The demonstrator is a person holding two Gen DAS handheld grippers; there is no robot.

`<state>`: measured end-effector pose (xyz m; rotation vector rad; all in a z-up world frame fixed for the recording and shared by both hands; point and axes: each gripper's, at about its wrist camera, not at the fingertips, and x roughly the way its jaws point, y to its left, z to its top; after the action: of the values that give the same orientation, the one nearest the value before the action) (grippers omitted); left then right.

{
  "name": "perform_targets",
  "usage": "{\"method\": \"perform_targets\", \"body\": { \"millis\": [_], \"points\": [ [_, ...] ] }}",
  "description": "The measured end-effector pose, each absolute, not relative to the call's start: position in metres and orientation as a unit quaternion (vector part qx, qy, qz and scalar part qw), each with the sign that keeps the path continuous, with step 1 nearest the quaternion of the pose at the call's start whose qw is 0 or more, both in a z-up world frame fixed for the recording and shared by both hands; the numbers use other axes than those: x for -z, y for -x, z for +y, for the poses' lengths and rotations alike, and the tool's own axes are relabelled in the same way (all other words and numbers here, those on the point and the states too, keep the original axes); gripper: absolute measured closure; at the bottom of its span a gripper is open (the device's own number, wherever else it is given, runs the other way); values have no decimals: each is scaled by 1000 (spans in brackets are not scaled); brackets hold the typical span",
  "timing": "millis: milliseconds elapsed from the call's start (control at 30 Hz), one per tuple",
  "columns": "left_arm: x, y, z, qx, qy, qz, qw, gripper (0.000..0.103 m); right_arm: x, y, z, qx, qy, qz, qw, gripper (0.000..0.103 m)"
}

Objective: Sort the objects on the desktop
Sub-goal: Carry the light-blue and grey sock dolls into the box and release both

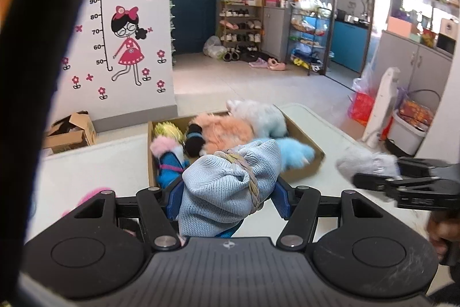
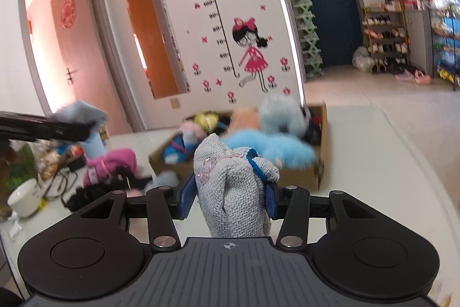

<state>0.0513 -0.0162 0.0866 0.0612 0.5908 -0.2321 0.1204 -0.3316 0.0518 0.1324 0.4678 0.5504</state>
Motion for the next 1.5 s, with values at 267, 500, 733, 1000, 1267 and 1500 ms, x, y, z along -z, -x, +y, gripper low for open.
{"method": "perform_targets", "body": {
  "millis": [267, 500, 733, 1000, 1267, 1500],
  "points": [
    [-59, -142, -32, 94, -12, 300, 949, 46, -110, -170, -311, -289, -44, 205, 934, 49],
    [-21, -177, -44, 96, -10, 320, 943, 46, -131, -232, -281, -290, -11, 209, 934, 49],
    [18, -182, -34, 103, -5, 348, 932, 45, -112, -285, -226, -311, 27, 235, 921, 49],
    [23, -167, -18, 113, 25, 369, 922, 48, -60, -322, -183, -322, 35, 283, 903, 49],
    [16, -147, -15, 115, 23, 376, 919, 48, -32, -328, -155, -343, 43, 307, 887, 49],
    [7, -134, -6, 120, 28, 377, 918, 49, -11, -327, -130, -348, 70, 332, 874, 46]
  ]
}}
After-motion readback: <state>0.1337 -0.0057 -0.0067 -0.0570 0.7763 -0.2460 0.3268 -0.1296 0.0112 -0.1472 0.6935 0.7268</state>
